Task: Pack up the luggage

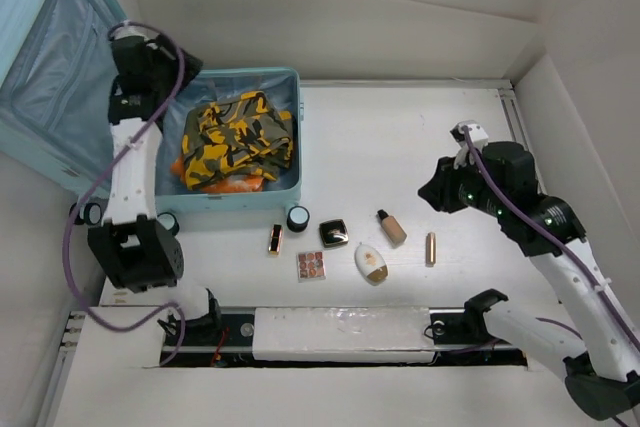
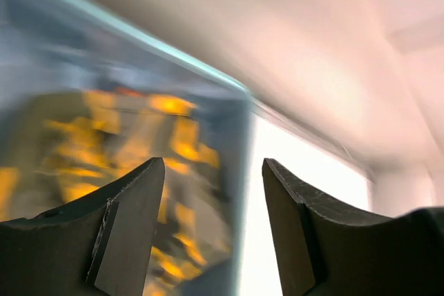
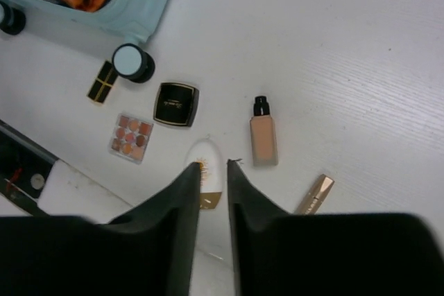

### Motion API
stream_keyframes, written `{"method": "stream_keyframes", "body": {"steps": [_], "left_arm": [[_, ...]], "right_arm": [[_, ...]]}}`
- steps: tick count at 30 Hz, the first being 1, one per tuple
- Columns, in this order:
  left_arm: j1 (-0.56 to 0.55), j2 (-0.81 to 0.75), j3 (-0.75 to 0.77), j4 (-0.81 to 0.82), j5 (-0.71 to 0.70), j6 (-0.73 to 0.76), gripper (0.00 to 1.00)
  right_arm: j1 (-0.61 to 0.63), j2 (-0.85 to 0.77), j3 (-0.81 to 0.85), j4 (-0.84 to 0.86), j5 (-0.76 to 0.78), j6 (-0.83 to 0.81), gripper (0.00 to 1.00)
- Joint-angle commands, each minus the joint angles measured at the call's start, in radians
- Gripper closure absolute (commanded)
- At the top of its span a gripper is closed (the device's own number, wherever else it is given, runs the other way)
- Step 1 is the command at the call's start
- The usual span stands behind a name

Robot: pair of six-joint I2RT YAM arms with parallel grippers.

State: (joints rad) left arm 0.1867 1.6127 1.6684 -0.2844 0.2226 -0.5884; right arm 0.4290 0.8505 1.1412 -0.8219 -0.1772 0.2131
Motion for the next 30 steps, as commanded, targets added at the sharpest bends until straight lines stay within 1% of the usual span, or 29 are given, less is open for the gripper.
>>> {"method": "stream_keyframes", "body": {"steps": [1, 2, 3, 4, 5, 6, 7, 8, 9, 11, 12, 15, 16, 20, 21, 22, 25, 27, 29, 30], "left_arm": [[-0.191, -0.174, -0.126, 0.071, -0.026, 0.067, 0.46], [-0.295, -0.232, -0.174, 0.071, -0.061, 0.067, 0.46], [-0.347, -0.261, -0.223, 0.094, -0.062, 0.079, 0.46], [-0.396, -0.289, -0.270, 0.094, -0.083, 0.079, 0.46], [-0.493, -0.340, -0.368, 0.094, -0.100, 0.079, 0.46], [-0.536, -0.365, -0.415, 0.109, -0.112, 0.079, 0.46], [-0.618, -0.407, -0.493, 0.110, -0.112, 0.061, 0.46], [-0.619, -0.407, -0.530, 0.119, -0.133, 0.052, 0.46], [-0.700, -0.443, -0.562, 0.119, -0.152, 0.052, 0.46], [-0.788, -0.467, -0.607, 0.105, -0.202, 0.038, 0.46], [-0.862, -0.476, -0.637, 0.096, -0.219, 0.020, 0.46], [-0.970, -0.514, -0.677, 0.056, -0.322, -0.026, 0.46], [-0.980, -0.523, -0.687, 0.039, -0.331, -0.037, 0.46], [-0.980, -0.568, -0.705, 0.008, -0.376, -0.059, 0.46], [-0.980, -0.577, -0.705, -0.005, -0.385, -0.047, 0.46], [-0.980, -0.577, -0.670, -0.015, -0.394, -0.047, 0.44], [-0.971, -0.567, -0.630, -0.055, -0.417, -0.019, 0.44], [-0.960, -0.567, -0.619, -0.065, -0.417, -0.019, 0.44], [-0.931, -0.567, -0.619, -0.065, -0.417, -0.019, 0.44], [-0.908, -0.591, -0.619, -0.065, -0.408, -0.036, 0.43]], "right_arm": [[0.028, 0.036, -0.018, 0.083, 0.077, 0.006, 0.78], [0.039, 0.036, -0.033, 0.083, 0.091, 0.006, 0.82], [0.039, 0.048, -0.044, 0.092, 0.113, 0.006, 0.84], [0.051, 0.048, -0.073, 0.092, 0.113, 0.006, 0.84], [0.051, 0.059, -0.089, 0.101, 0.123, 0.006, 0.80], [0.051, 0.059, -0.104, 0.101, 0.124, 0.006, 0.72], [0.051, 0.059, -0.144, 0.122, 0.133, 0.006, 0.52], [0.060, 0.070, -0.164, 0.135, 0.133, 0.006, 0.40], [0.060, 0.070, -0.185, 0.145, 0.133, 0.006, 0.29], [0.060, 0.094, -0.234, 0.155, 0.116, 0.006, 0.18], [0.060, 0.122, -0.244, 0.164, 0.116, 0.006, 0.14], [0.092, 0.174, -0.288, 0.182, 0.105, 0.009, 0.12], [0.093, 0.185, -0.299, 0.193, 0.105, 0.009, 0.12], [0.128, 0.242, -0.365, 0.282, 0.105, 0.048, 0.14], [0.128, 0.258, -0.365, 0.282, 0.132, 0.048, 0.14], [0.128, 0.295, -0.365, 0.294, 0.149, 0.048, 0.14], [0.137, 0.353, -0.354, 0.294, 0.209, 0.048, 0.14], [0.137, 0.403, -0.354, 0.303, 0.209, 0.039, 0.14], [0.148, 0.445, -0.345, 0.322, 0.222, 0.039, 0.17], [0.148, 0.458, -0.345, 0.322, 0.222, 0.039, 0.17]]}}
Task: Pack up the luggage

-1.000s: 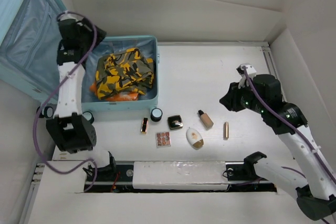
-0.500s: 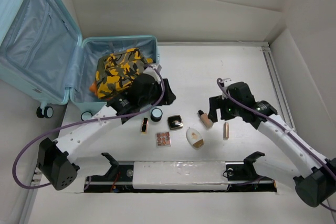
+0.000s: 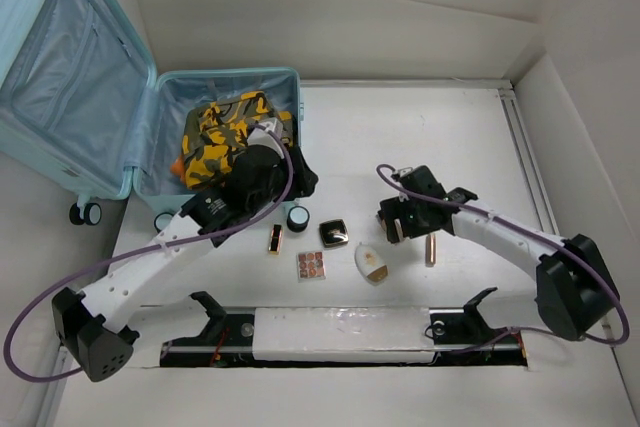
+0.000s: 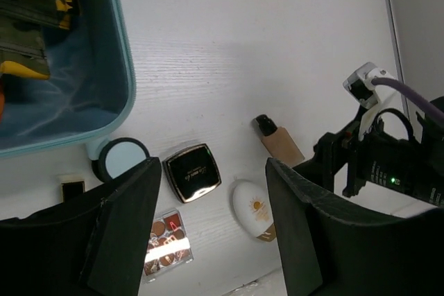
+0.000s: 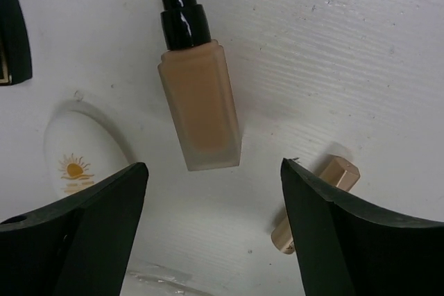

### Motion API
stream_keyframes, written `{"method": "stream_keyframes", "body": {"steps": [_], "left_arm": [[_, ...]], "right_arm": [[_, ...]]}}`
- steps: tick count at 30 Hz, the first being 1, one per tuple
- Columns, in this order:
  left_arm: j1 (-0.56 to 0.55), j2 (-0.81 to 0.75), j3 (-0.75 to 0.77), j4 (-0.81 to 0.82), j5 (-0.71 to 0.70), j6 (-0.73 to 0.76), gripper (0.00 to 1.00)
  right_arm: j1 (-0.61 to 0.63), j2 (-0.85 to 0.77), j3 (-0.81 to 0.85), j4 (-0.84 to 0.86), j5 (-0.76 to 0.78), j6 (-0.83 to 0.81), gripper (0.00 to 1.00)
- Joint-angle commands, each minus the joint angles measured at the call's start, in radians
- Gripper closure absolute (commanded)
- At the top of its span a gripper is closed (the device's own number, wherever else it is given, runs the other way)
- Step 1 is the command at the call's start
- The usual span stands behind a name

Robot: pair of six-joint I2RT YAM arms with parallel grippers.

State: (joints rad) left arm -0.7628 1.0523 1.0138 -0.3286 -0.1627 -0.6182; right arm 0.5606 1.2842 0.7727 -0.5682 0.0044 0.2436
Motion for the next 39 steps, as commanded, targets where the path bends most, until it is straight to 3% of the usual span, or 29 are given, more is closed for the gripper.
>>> {"method": "stream_keyframes", "body": {"steps": [1, 11, 15, 16, 17, 18, 21, 26, 30, 39], "left_arm": [[0.042, -0.041, 0.035, -0.030, -0.038, -0.017, 0.42], [0.171, -0.094, 0.081, -0.030, 0.000, -0.052, 0.39], [0.215, -0.052, 0.069, -0.030, 0.015, -0.061, 0.39], [0.250, -0.038, 0.051, -0.030, 0.049, -0.061, 0.38], [0.372, -0.006, 0.016, -0.017, 0.098, -0.061, 0.38], [0.454, 0.006, -0.007, -0.003, 0.240, -0.061, 0.41], [0.726, -0.011, -0.046, 0.071, 0.466, -0.037, 0.45], [0.741, -0.089, 0.138, -0.035, 0.362, 0.026, 0.44], [0.729, -0.137, 0.151, -0.073, 0.350, 0.012, 0.44], [0.619, -0.195, 0.088, -0.164, 0.296, -0.006, 0.44]], "right_arm": [[0.016, 0.035, 0.023, 0.082, 0.049, 0.008, 0.18], [0.025, 0.187, 0.065, 0.140, 0.071, -0.001, 0.33], [0.035, 0.221, 0.083, 0.159, 0.062, -0.012, 0.44], [0.035, 0.230, 0.098, 0.159, 0.062, -0.012, 0.52], [0.044, 0.230, 0.114, 0.159, 0.062, -0.012, 0.55], [0.044, 0.230, 0.123, 0.148, 0.051, -0.012, 0.57], [0.053, 0.208, 0.187, 0.104, 0.031, -0.023, 0.67], [0.108, 0.185, 0.409, 0.018, -0.020, -0.023, 0.70], [0.134, 0.223, 0.610, 0.018, -0.092, -0.013, 0.70], [0.214, 0.653, 1.114, 0.139, -0.231, 0.085, 0.70]]}}
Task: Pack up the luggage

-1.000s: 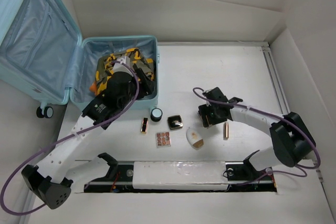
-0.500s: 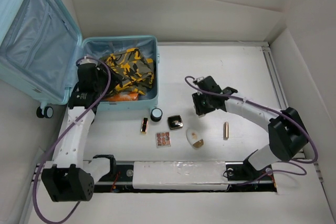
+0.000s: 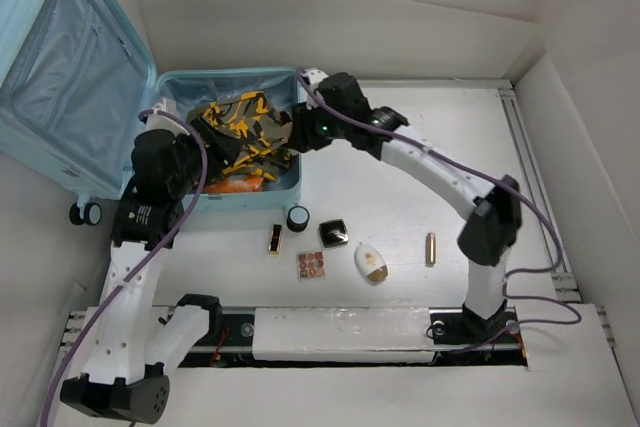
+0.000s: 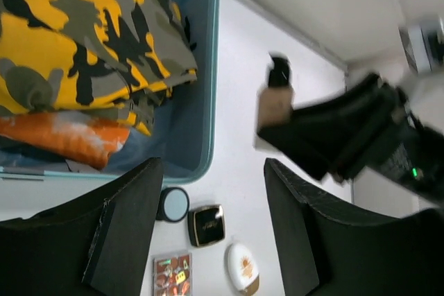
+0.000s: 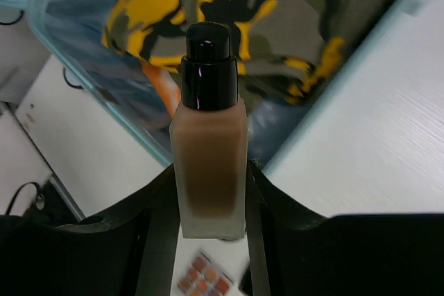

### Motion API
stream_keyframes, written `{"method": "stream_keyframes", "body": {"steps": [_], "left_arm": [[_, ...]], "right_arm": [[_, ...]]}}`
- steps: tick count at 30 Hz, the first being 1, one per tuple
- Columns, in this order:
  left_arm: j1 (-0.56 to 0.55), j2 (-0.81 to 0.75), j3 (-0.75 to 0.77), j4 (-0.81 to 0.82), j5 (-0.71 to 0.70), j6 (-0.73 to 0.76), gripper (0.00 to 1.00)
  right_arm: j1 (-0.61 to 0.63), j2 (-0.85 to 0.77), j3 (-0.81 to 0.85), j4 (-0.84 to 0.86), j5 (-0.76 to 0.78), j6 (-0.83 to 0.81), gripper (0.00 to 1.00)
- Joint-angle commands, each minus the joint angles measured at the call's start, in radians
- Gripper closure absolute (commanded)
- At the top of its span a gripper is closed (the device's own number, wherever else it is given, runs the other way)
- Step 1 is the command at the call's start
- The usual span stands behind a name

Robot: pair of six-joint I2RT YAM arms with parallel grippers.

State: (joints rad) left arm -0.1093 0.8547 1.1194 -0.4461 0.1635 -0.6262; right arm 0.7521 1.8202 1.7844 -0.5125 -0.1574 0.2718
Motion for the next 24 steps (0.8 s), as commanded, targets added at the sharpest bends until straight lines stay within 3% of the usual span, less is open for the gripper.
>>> {"method": "stream_keyframes", "body": {"steps": [1, 7, 8, 11, 12, 13, 19, 24], "left_arm": [[-0.044, 0.003, -0.009, -0.069, -0.039, 0.002, 0.44], [-0.131, -0.066, -0.006, -0.158, -0.163, 0.029, 0.44], [-0.132, -0.077, -0.015, -0.167, -0.163, 0.029, 0.44], [-0.142, -0.117, -0.061, -0.206, -0.177, 0.040, 0.44], [-0.142, -0.117, -0.075, -0.206, -0.177, 0.040, 0.44], [-0.153, -0.132, -0.108, -0.206, -0.177, 0.051, 0.44], [-0.153, -0.102, -0.266, -0.158, -0.039, 0.175, 0.41], [-0.153, -0.039, -0.276, -0.085, 0.068, 0.212, 0.37]], "right_arm": [[0.023, 0.163, 0.209, 0.097, -0.095, 0.073, 0.70], [0.023, 0.516, 0.630, 0.118, -0.129, 0.223, 0.70], [0.023, 0.552, 0.732, 0.118, -0.143, 0.245, 0.59], [0.023, 0.619, 0.793, 0.157, -0.154, 0.290, 0.34], [0.013, 0.610, 0.765, 0.167, -0.154, 0.290, 0.24], [0.013, 0.564, 0.732, 0.192, -0.154, 0.290, 0.20], [-0.034, 0.294, 0.375, 0.204, -0.088, 0.186, 0.19], [-0.086, -0.051, 0.068, 0.183, -0.033, 0.092, 0.20]]}}
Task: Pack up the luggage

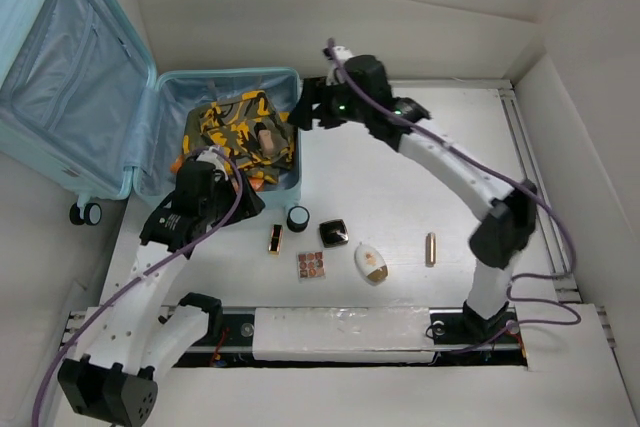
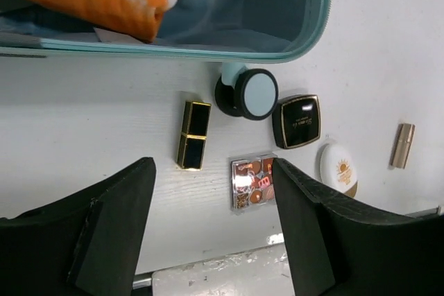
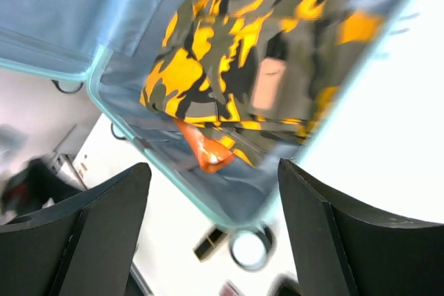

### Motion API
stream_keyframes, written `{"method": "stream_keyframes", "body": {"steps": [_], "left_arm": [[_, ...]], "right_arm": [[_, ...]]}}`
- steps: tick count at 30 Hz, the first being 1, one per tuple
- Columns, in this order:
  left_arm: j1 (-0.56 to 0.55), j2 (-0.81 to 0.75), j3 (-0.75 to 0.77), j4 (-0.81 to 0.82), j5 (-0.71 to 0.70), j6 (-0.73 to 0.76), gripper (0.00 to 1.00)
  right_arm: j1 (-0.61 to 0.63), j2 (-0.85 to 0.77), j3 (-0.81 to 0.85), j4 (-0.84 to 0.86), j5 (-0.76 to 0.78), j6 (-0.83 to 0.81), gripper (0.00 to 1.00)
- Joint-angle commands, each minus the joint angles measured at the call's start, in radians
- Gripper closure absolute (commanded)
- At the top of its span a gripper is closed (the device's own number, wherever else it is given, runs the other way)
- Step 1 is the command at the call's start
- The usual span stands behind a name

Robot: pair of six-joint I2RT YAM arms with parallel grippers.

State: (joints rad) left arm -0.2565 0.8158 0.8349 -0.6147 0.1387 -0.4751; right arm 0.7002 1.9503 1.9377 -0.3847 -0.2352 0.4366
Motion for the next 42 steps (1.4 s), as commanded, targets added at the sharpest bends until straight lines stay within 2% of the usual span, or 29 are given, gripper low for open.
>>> {"method": "stream_keyframes", "body": {"steps": [1, 2, 3, 7, 11, 12, 13, 14, 15, 16, 17, 18, 20, 23, 27, 30, 33, 36, 39, 42], "left_arm": [[-0.006, 0.011, 0.000, 0.107, 0.110, 0.061, 0.36], [-0.006, 0.022, 0.000, 0.118, 0.125, 0.070, 0.36], [-0.006, 0.032, -0.009, 0.130, 0.146, 0.070, 0.36], [-0.006, 0.071, -0.010, 0.147, 0.169, 0.079, 0.34], [-0.006, 0.091, 0.000, 0.179, 0.170, 0.061, 0.34], [-0.030, 0.104, 0.009, 0.196, 0.132, 0.061, 0.34], [-0.073, 0.129, 0.092, 0.181, 0.052, 0.061, 0.34], [-0.193, 0.205, 0.154, 0.170, -0.111, 0.038, 0.34], [-0.261, 0.257, 0.230, 0.155, -0.184, 0.029, 0.33], [-0.333, 0.316, 0.325, 0.133, -0.261, 0.018, 0.33], [-0.472, 0.424, 0.528, 0.104, -0.351, 0.007, 0.32], [-0.524, 0.466, 0.612, 0.078, -0.478, -0.002, 0.32], [-0.564, 0.508, 0.702, 0.044, -0.502, -0.042, 0.31], [-0.564, 0.432, 0.583, 0.084, -0.490, -0.068, 0.32], [-0.602, 0.326, 0.249, 0.109, -0.433, -0.196, 0.35], [-0.784, 0.290, 0.127, 0.049, -0.526, -0.396, 0.35], [-0.813, 0.270, 0.073, -0.038, -0.576, -0.588, 0.35], [-0.813, 0.260, 0.015, -0.027, -0.542, -0.629, 0.33], [-0.765, 0.328, -0.023, -0.026, -0.502, -0.654, 0.33], [-0.765, 0.339, -0.048, -0.036, -0.523, -0.724, 0.35]], "right_arm": [[-0.062, -0.233, -0.144, 0.055, 0.059, -0.088, 0.20], [-0.076, -0.287, -0.258, 0.055, 0.059, -0.088, 0.22], [-0.093, -0.386, -0.314, 0.055, 0.059, -0.104, 0.22], [-0.160, -0.592, -0.563, 0.000, 0.057, -0.137, 0.22], [-0.169, -0.703, -0.647, -0.065, 0.057, -0.160, 0.22], [-0.169, -0.717, -0.684, -0.065, 0.066, -0.160, 0.22], [-0.169, -0.737, -0.700, -0.065, 0.066, -0.160, 0.22], [-0.169, -0.737, -0.723, -0.065, 0.066, -0.160, 0.22], [-0.169, -0.748, -0.723, -0.074, 0.066, -0.160, 0.22], [-0.169, -0.748, -0.732, -0.074, 0.066, -0.160, 0.22], [-0.169, -0.748, -0.732, -0.092, 0.066, -0.160, 0.22], [-0.169, -0.748, -0.721, -0.108, 0.066, -0.170, 0.22], [-0.169, -0.778, -0.701, -0.161, 0.106, -0.185, 0.22], [-0.169, -0.827, -0.701, -0.215, 0.189, -0.214, 0.22], [-0.260, -0.959, -0.775, -0.284, 0.157, -0.234, 0.22], [-0.318, -1.027, -0.841, -0.315, 0.110, -0.252, 0.22], [-0.332, -1.060, -0.890, -0.315, 0.067, -0.253, 0.22], [-0.341, -1.070, -0.910, -0.315, 0.034, -0.262, 0.22], [-0.341, -1.070, -0.919, -0.315, 0.023, -0.272, 0.23], [-0.341, -1.070, -0.919, -0.315, 0.005, -0.283, 0.24]]}}
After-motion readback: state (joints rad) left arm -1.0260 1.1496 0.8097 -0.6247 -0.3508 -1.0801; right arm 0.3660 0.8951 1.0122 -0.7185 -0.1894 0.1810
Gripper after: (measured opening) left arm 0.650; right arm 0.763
